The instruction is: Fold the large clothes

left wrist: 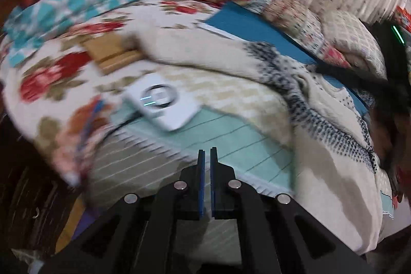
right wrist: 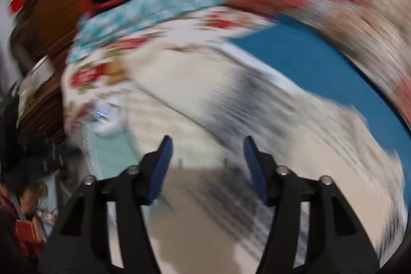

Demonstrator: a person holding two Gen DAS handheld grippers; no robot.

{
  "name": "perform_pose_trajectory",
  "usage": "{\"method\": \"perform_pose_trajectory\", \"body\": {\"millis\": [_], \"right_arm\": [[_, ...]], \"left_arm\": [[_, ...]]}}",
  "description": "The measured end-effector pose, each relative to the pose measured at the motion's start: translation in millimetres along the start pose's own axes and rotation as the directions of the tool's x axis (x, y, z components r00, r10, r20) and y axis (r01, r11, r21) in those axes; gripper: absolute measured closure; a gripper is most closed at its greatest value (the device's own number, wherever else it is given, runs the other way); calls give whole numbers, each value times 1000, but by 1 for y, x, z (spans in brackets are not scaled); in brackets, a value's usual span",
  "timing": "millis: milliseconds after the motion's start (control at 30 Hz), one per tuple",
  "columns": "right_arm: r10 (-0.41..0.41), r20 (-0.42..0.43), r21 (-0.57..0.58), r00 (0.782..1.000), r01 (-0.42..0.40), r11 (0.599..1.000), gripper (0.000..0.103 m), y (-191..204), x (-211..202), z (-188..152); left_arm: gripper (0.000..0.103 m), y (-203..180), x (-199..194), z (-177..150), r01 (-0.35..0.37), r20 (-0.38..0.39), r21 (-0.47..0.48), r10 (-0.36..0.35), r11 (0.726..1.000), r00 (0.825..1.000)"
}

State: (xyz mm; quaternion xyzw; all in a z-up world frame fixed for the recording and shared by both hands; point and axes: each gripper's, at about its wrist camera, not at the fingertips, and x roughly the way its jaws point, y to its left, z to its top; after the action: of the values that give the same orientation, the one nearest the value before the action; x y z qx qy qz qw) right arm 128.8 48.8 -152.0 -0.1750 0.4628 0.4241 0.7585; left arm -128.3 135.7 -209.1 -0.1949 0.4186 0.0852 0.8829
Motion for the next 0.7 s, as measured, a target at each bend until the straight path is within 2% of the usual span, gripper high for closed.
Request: {"method": "perform_pose_trajectory", "body": {"millis": [100,133,233,300,333,367,400,433,500,567,633,700], "right_arm": [[69,-68,-54,995,-73,996,37,62,71,63],[69,-85,-68,994,-75,995,37,80,94,81],[19,-121,-99,992,-31,995,36,111,139,112],[-73,-179,-119,981,52,992,36,117,171,122],[-108,-212,-126,971,83,989,42,118,182,122],[-127,-249,-137,960,95,986,55,118,195,121],[-144,-272,-153,951,105,983,94,118,202,120],[-156,-270,-155,950,117,981,98,117,202,120],[-92,-158,-79,983,80,994,98,104,169,126],[-23,-59,14,998,24,1000,98,86,128,132],[4,38,108,999,-8,994,98,59,86,131],[-4,134,229,991,-27,973,98,16,38,117]], "left_arm": [[10,29,-21,-13,-5,0,-55,5,998,1000],[10,41,-29,-18,-9,0,-73,9,997,1000],[10,71,-50,-29,-25,9,-107,26,994,1000],[10,82,-56,-33,-37,14,-131,39,991,999],[10,90,-59,-35,-44,15,-145,46,988,999],[10,98,-60,-37,-52,15,-164,55,985,998],[10,103,-60,-38,-56,15,-180,59,982,998],[10,107,-60,-39,-56,15,-190,60,980,998],[10,111,-54,-35,-46,13,-209,50,977,999],[10,104,-48,-28,-22,19,-198,26,980,999],[10,92,-45,-21,-6,27,-171,10,985,1000],[10,74,-42,-9,21,45,-134,-15,991,999]]}}
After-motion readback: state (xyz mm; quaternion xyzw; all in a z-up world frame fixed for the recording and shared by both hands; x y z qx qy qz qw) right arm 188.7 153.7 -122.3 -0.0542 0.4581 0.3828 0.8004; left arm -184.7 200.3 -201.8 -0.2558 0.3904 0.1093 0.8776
